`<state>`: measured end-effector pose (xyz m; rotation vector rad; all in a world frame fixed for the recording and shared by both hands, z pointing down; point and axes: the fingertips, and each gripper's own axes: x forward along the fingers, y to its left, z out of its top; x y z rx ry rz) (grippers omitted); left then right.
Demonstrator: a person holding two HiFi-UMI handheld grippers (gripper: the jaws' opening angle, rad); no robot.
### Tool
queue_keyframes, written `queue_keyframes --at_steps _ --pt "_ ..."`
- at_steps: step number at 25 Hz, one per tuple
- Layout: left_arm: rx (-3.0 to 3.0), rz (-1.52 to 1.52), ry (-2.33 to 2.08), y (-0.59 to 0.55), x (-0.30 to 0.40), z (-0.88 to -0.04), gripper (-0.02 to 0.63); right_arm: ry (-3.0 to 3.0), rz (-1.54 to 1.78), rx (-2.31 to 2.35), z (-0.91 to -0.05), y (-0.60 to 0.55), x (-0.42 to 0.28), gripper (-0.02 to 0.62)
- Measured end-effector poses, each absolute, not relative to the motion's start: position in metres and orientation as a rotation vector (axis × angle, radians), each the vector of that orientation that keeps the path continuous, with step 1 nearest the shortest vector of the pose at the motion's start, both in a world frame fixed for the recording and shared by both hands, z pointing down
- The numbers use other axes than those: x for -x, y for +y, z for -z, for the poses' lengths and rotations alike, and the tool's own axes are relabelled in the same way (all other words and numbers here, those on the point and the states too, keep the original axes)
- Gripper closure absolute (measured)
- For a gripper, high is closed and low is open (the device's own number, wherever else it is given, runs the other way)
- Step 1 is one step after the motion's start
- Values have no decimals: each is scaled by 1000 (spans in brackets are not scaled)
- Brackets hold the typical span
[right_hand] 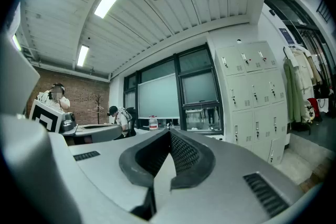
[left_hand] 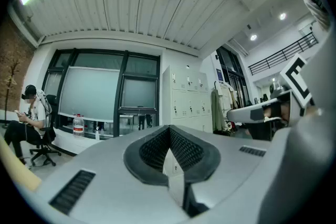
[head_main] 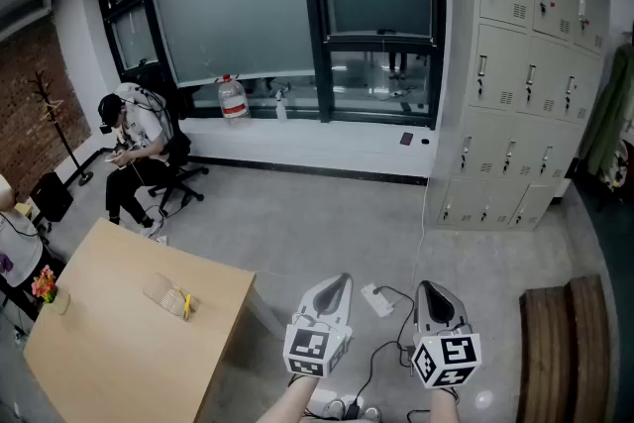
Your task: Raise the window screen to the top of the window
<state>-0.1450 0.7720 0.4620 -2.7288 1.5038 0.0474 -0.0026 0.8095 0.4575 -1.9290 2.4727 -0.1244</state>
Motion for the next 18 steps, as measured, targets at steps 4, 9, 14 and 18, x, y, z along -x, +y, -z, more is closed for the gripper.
queue_keyframes --at_steps 4,9,14,18 --pt "2701 -22 1472 769 138 -465 603 2493 102 1920 -456 809 -4 591" --pt "2621 57 1389 760 132 -465 603 2532 75 1904 -458 806 -20 591" --pt "2547 111 1425 756 140 -467 603 2579 124 1868 -476 797 -30 590" --pt "2577 122 1454 740 143 -477 603 2626 142 1831 -487 780 -20 590"
